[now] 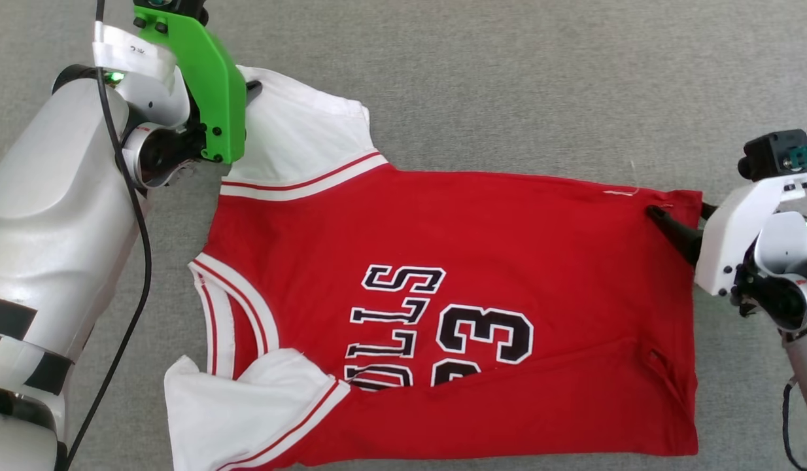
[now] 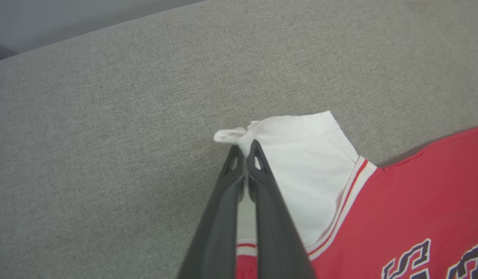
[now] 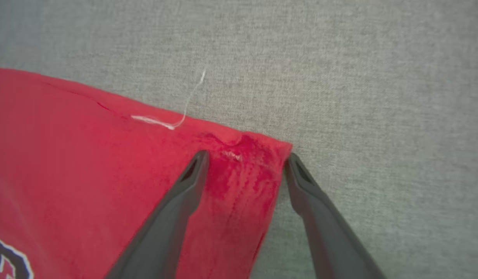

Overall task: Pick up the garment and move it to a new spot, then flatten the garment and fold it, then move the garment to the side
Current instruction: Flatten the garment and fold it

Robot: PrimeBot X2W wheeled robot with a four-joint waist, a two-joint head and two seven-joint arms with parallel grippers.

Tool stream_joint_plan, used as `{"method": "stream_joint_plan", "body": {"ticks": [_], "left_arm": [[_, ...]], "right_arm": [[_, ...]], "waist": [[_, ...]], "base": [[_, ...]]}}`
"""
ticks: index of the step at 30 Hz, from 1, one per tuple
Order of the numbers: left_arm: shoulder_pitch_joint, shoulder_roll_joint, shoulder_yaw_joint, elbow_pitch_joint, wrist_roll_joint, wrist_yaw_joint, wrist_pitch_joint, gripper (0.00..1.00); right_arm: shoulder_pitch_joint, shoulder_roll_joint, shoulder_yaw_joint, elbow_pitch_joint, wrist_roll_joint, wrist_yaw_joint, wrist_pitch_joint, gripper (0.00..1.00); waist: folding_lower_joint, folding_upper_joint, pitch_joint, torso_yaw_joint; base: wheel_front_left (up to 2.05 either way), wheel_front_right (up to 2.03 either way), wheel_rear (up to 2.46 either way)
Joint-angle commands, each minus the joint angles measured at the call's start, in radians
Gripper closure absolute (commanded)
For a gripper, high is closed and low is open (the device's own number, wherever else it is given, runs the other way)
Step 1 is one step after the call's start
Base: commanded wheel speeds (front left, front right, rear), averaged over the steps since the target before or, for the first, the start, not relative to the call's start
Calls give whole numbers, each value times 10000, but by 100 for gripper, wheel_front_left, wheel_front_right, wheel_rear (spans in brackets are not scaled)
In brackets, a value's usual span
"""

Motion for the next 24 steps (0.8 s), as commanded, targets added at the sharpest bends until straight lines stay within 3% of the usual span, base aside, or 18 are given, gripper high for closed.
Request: {"method": "stream_joint_plan", "body": {"ticks": [1, 7, 8, 10, 18, 24], "left_arm": [[198, 10, -24, -112, -124, -55, -85, 100], [446, 79, -14, -441, -301, -60, -230, 100], [481, 94, -6, -463, -336, -60, -237, 100], [554, 131, 12, -494, -404, -61, -264, 100], [1151, 344, 374, -732, -780, -63, -987, 100], [2467, 646, 707, -1438, -1091, 12, -1939, 100]], "right_arm": [[-174, -66, 50, 297, -61, 2, 376, 0], [-149, 133, 152, 1084, -96, 2, 1880, 0], [-109, 173, 168, 1125, -86, 2, 2070, 44], [-72, 231, 153, 1120, -84, 2, 2269, 100], [-140, 196, -844, 355, -218, 2, 1556, 100], [767, 288, -1527, -592, -397, 2, 1002, 100]], "waist": [[-1, 0, 195, 221], [-1, 0, 297, 392], [-1, 0, 296, 399], [-1, 0, 271, 407], [-1, 0, -339, 504], [-1, 0, -1112, 712]], "base": [[0, 0, 0], [0, 0, 0], [0, 0, 0], [0, 0, 0], [0, 0, 0], [0, 0, 0]]}}
